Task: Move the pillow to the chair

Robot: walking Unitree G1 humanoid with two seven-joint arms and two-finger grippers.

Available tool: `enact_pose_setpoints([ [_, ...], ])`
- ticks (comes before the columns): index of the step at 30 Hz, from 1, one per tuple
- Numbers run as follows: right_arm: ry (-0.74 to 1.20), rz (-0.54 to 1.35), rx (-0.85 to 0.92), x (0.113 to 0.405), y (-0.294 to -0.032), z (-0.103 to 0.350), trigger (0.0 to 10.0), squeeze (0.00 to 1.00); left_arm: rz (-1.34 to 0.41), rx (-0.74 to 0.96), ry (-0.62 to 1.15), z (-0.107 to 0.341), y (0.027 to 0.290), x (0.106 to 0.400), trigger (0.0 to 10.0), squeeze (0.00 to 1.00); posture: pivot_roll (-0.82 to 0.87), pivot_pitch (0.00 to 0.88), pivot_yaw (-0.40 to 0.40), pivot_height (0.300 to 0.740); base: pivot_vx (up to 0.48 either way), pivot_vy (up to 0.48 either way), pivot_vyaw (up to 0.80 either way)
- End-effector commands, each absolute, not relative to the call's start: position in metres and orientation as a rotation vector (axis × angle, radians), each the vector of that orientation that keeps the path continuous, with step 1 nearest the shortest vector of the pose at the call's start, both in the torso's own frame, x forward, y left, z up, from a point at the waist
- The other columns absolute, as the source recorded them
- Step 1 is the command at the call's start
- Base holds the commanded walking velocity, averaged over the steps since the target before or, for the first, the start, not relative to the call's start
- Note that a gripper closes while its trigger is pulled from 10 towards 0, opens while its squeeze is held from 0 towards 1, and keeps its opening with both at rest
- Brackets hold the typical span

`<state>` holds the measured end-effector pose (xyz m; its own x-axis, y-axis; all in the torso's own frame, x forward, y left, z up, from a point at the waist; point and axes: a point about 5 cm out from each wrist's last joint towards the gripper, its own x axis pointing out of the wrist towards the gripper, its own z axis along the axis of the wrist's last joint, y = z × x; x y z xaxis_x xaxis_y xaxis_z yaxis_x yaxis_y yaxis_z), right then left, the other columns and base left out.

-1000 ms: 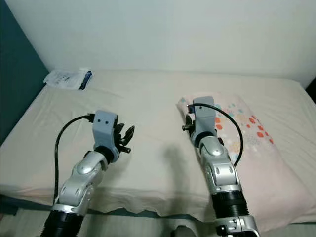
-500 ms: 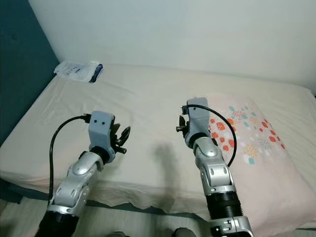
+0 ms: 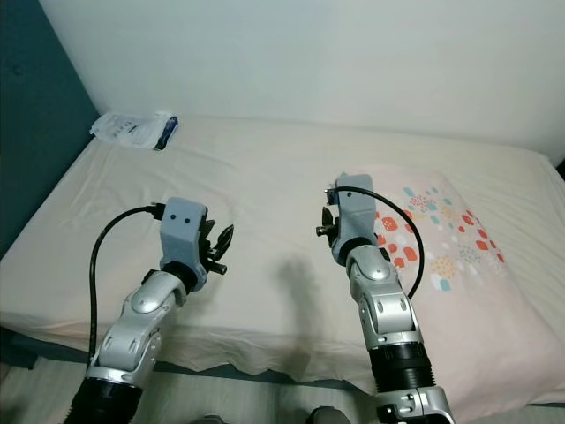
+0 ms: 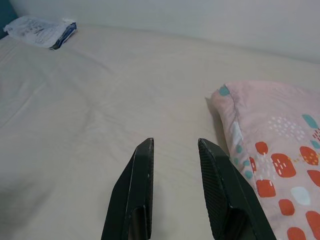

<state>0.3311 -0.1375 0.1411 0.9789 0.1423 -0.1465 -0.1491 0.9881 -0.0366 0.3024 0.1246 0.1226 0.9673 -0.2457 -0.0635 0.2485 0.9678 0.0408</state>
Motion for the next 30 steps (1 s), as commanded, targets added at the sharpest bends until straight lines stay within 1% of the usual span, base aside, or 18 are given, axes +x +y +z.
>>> enact_pose_setpoints([
  [1, 0.157, 0.132, -0.037, 0.33, -0.14, 0.139, 10.0, 0.0, -0.256, 0.051, 0.096, 0.113, 0.125, 0.3, 10.0, 0.0, -0.02, 0.116, -0.025, 0.705, 0.0, 0.0, 0.0],
  [12, 0.166, 0.12, -0.039, 0.33, -0.142, 0.138, 10.0, 0.0, -0.256, 0.049, 0.098, 0.114, 0.125, 0.3, 10.0, 0.0, -0.02, 0.119, -0.025, 0.675, 0.0, 0.0, 0.0],
  [20, 0.172, 0.113, -0.053, 0.33, -0.143, 0.137, 10.0, 0.0, -0.25, 0.052, 0.081, 0.115, 0.125, 0.3, 10.0, 0.0, -0.02, 0.12, -0.026, 0.64, 0.0, 0.0, 0.0],
  [24, 0.164, 0.092, -0.093, 0.33, -0.146, 0.136, 10.0, 0.0, -0.231, 0.062, 0.066, 0.117, 0.126, 0.302, 10.0, 0.0, -0.02, 0.122, -0.025, 0.64, 0.0, 0.0, 0.0],
  [26, 0.178, 0.048, -0.122, 0.33, -0.152, 0.133, 10.0, 0.0, -0.19, 0.078, 0.038, 0.12, 0.13, 0.304, 10.0, 0.0, -0.02, 0.122, -0.025, 0.64, 0.0, 0.0, 0.0],
  [29, 0.185, 0.03, -0.13, 0.33, -0.155, 0.132, 10.0, 0.0, -0.175, 0.083, 0.027, 0.121, 0.132, 0.304, 10.0, 0.0, -0.02, 0.122, -0.025, 0.64, 0.0, 0.0, 0.0],
  [30, 0.182, -0.009, -0.134, 0.33, -0.16, 0.133, 10.0, 0.0, -0.164, 0.082, 0.013, 0.123, 0.133, 0.306, 10.0, 0.0, -0.02, 0.122, -0.025, 0.64, 0.0, 0.0, 0.0],
])
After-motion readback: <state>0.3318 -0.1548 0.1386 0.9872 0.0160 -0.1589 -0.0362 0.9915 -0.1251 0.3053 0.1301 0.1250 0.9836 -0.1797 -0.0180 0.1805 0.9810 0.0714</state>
